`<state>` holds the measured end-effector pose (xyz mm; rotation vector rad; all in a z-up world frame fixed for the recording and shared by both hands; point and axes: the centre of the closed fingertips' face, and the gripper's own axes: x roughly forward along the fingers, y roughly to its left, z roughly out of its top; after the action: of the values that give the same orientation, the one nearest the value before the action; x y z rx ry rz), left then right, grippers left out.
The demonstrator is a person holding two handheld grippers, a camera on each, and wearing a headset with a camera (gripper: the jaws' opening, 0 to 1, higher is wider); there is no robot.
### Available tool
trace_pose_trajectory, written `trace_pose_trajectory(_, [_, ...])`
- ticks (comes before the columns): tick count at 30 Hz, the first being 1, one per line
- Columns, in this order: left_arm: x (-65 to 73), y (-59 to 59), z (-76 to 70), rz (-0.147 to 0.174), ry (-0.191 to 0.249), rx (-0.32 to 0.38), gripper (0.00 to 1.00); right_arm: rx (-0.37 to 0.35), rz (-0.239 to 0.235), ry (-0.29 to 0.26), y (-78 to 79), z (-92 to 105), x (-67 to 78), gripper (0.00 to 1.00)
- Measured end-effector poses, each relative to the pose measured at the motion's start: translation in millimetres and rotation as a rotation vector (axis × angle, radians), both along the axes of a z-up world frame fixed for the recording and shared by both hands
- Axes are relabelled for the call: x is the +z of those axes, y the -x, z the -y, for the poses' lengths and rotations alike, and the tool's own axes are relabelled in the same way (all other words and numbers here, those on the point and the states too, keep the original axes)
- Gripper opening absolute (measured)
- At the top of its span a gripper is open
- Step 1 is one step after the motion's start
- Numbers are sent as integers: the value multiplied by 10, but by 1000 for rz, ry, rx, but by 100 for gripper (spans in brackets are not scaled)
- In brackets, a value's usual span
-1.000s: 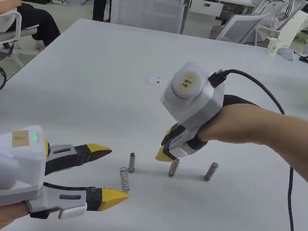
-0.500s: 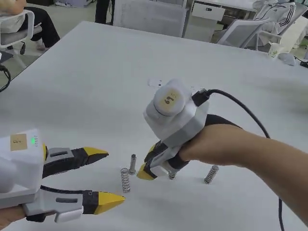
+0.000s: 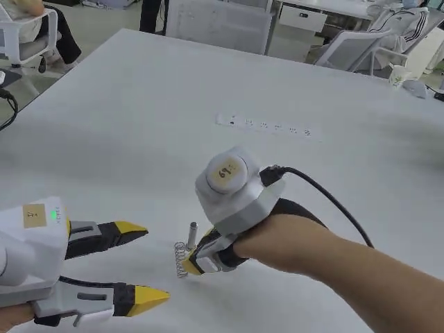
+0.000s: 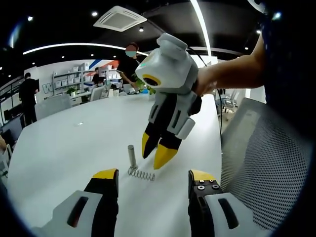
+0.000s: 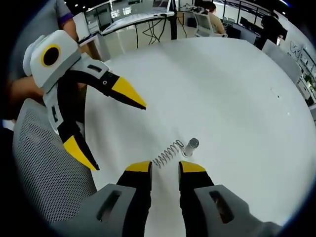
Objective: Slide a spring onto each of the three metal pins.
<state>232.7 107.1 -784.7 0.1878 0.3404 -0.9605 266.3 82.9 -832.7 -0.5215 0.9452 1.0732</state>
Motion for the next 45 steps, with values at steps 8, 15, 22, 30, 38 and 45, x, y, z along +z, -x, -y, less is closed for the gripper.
trace_pose_trajectory(8, [-48, 26, -33, -8, -14, 4, 51, -80, -39, -18, 41, -67, -140, 21])
trace_pose_trajectory(15, [-38, 26, -53, -8, -13, 8, 50, -125, -25, -22, 0, -94, -198, 22])
trace_pose_trajectory(22, [-47, 26, -58, -11, -13, 9, 50, -123, -1, -6, -18, -88, -253, 21])
trace_pose_trajectory(30, [-56, 26, -58, -16, -10, 12, 49, -31, 50, 50, 10, -21, -280, 13])
trace_pose_trajectory(38, [-51, 19, -47, -14, -12, 10, 49, -19, 60, 39, -12, 40, -266, 11])
trace_pose_trajectory(45, [-82, 30, -48, -19, -23, 5, 48, 44, 43, 12, 104, 37, -181, 11])
